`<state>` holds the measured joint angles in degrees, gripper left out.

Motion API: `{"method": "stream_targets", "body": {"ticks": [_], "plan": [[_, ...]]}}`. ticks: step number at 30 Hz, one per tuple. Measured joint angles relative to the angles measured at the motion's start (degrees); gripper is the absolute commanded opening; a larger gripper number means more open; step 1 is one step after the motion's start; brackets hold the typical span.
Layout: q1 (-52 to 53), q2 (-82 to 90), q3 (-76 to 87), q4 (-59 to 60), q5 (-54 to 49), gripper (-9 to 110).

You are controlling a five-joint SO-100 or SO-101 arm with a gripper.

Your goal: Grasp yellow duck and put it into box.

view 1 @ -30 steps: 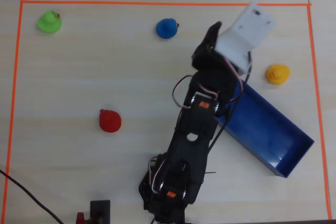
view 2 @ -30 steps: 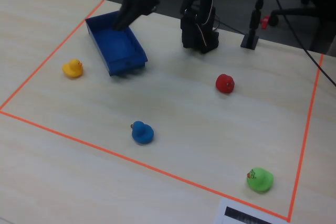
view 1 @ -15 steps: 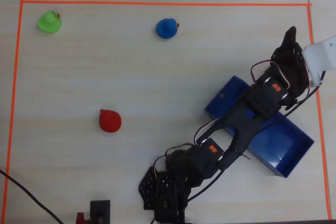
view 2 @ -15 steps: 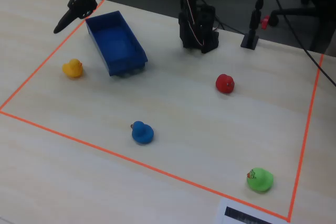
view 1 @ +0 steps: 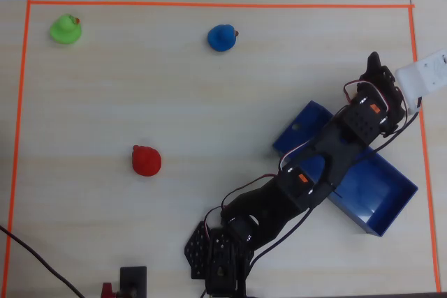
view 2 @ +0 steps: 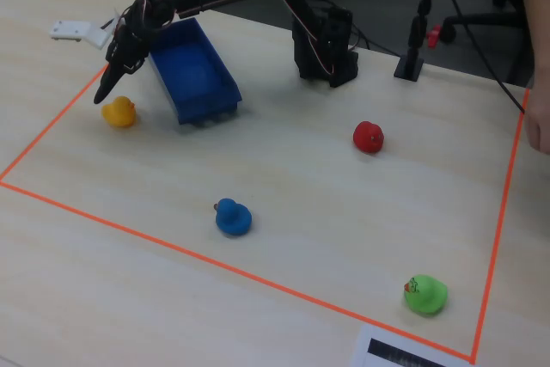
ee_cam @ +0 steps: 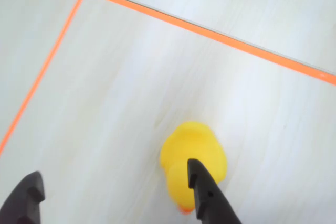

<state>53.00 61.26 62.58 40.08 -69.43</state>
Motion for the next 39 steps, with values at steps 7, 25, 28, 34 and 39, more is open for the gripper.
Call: {"method": "stream_targets", "body": {"ticks": [7,25,28,34,39], "plan": [[3.2,-7.2,-6.3,1.8,-2.3,38],[3.9,-9.9,-2.4,3.3,-9.8,37],[3.3,-9.9,-0.1,2.1,-11.4,37],[3.0,-9.9,0.3,1.1,-12.1,19],[1.8,-9.8,0.3,-0.1,-12.1,0]]}}
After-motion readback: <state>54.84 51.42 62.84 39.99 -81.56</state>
